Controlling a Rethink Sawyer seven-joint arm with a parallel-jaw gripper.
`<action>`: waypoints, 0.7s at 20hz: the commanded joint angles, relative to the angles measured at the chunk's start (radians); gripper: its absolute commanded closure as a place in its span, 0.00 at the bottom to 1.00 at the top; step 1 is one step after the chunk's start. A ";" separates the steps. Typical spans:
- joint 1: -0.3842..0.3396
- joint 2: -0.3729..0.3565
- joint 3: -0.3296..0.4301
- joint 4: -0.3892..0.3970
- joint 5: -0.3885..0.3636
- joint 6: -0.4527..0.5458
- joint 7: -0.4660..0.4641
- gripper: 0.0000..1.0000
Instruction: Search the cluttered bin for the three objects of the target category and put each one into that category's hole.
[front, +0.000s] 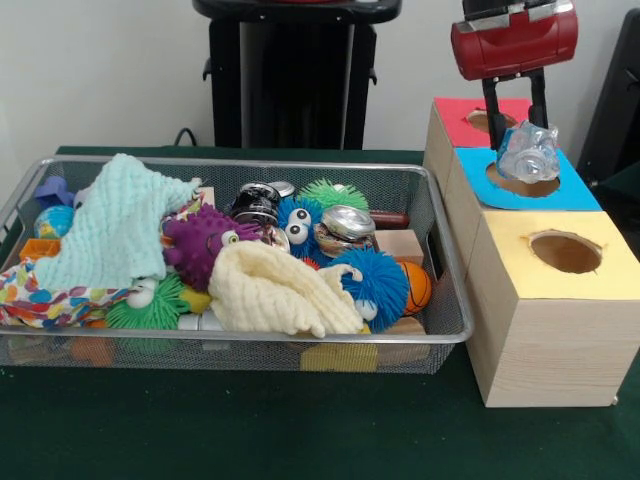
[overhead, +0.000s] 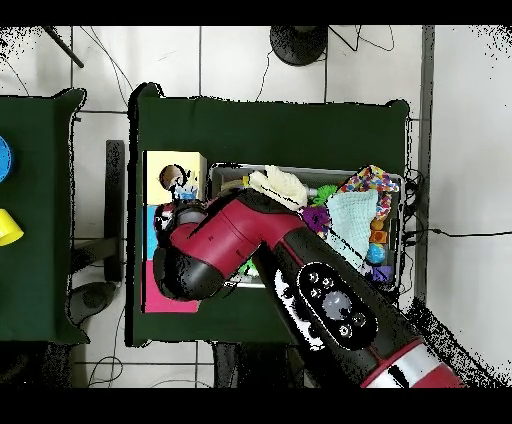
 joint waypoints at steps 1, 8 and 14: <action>0.048 0.015 -0.098 0.051 -0.098 -0.048 0.232 1.00; 0.058 0.101 -0.158 -0.012 -0.192 -0.101 0.211 1.00; 0.062 0.129 -0.175 -0.042 -0.215 -0.130 0.203 1.00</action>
